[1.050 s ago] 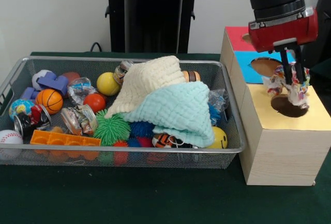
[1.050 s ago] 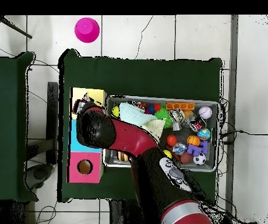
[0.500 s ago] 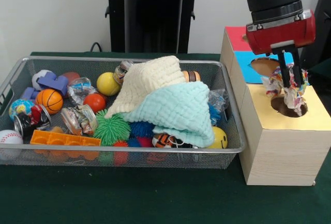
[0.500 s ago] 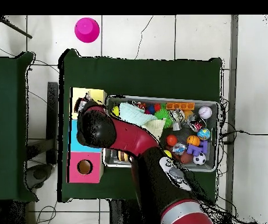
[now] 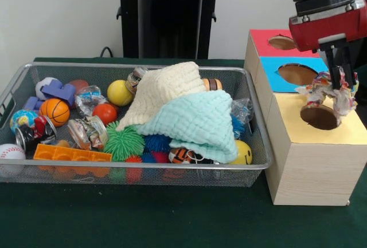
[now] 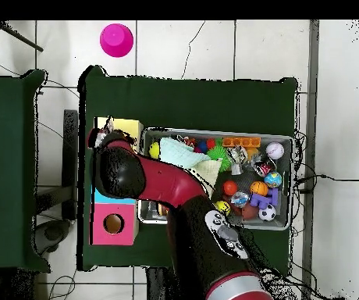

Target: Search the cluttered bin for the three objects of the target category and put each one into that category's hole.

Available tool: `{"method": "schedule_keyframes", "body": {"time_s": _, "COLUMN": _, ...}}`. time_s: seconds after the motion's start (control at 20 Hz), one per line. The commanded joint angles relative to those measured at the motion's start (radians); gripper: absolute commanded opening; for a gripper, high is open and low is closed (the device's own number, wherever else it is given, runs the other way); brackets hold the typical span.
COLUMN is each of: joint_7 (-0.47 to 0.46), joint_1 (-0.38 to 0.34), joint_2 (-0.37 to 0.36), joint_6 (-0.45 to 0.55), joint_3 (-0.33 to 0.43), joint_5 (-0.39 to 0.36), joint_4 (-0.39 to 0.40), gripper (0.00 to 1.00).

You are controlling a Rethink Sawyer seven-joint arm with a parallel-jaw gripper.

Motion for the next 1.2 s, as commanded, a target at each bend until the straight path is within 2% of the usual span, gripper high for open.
{"method": "schedule_keyframes", "body": {"time_s": 0.05, "joint_7": 0.160, "joint_1": -0.021, "joint_2": -0.011, "joint_6": 0.034, "joint_3": 0.001, "joint_5": 0.017, "joint_4": -0.080, "gripper": 0.00}}
{"method": "schedule_keyframes", "body": {"time_s": 0.15, "joint_7": 0.143, "joint_1": -0.022, "joint_2": -0.011, "joint_6": 0.051, "joint_3": 0.000, "joint_5": 0.011, "joint_4": -0.098, "gripper": 0.00}}
{"method": "schedule_keyframes", "body": {"time_s": 0.75, "joint_7": 0.084, "joint_1": -0.078, "joint_2": -0.010, "joint_6": 0.023, "joint_3": 0.075, "joint_5": -0.065, "joint_4": -0.092, "gripper": 0.00}}
{"method": "schedule_keyframes", "body": {"time_s": 1.2, "joint_7": 0.097, "joint_1": -0.162, "joint_2": 0.065, "joint_6": -0.057, "joint_3": 0.193, "joint_5": -0.134, "joint_4": -0.090, "gripper": 0.00}}
